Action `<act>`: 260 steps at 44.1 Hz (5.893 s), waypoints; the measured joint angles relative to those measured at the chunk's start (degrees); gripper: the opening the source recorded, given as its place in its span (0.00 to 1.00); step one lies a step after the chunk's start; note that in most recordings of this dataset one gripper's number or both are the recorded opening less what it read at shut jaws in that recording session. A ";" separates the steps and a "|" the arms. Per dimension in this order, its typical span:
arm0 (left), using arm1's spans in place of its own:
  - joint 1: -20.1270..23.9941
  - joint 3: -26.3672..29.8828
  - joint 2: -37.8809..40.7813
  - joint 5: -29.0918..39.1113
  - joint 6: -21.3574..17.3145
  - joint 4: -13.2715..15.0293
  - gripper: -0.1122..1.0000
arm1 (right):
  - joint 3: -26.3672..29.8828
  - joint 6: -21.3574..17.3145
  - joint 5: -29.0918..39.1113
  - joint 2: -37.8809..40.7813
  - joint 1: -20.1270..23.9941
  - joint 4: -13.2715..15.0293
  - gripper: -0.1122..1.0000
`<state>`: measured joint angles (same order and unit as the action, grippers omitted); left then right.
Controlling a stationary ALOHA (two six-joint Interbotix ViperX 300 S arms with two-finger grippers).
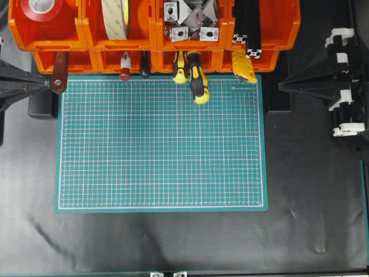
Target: Pick vinyl tape from container rack with left arm.
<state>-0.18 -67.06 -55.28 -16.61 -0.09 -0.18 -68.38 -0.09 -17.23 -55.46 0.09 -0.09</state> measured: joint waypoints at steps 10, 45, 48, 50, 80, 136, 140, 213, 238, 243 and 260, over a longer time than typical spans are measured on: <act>0.88 6.77 0.09 13.01 3.87 -2.90 0.11 | 0.00 -0.26 -0.09 0.35 -0.97 -0.09 0.09; 7.65 60.64 21.09 87.54 1.32 -4.22 0.11 | 0.09 -0.26 -1.93 0.44 -2.29 -0.09 0.09; 7.91 63.19 23.73 92.46 -1.14 -4.31 0.11 | 0.00 -0.26 -1.93 0.35 -2.20 -0.09 0.09; 8.00 64.16 25.05 94.83 -2.37 -4.31 0.11 | 0.09 -0.26 -1.93 0.35 -2.20 0.00 0.09; 10.46 68.47 34.01 105.21 -10.02 -4.48 0.89 | 0.09 -0.53 -1.93 0.00 -0.26 -0.09 0.09; 15.29 59.33 34.37 99.05 -16.79 -4.57 0.27 | 0.18 -0.62 0.00 -3.69 0.09 -0.09 0.09; 15.21 59.50 34.37 99.05 -18.46 -4.57 0.26 | 0.44 -0.62 0.18 -4.31 0.18 -0.09 0.09; -16.35 50.36 50.36 63.37 5.27 -4.39 0.26 | 1.85 -0.62 4.04 -7.82 0.26 -0.44 0.09; -15.82 49.13 58.27 60.03 5.19 -4.39 0.26 | 1.93 -0.62 4.04 -7.82 0.26 -0.88 0.09; -15.73 49.13 58.27 59.94 4.75 -4.31 0.26 | 1.93 -0.62 4.04 -7.91 0.26 -0.88 0.09; -14.41 48.43 58.27 59.77 4.48 -4.39 0.46 | 1.93 -0.62 4.04 -7.91 0.35 -0.88 0.09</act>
<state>-14.59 -18.63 2.99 43.15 4.39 -4.57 -66.45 -0.70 -13.18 -63.37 0.44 -0.97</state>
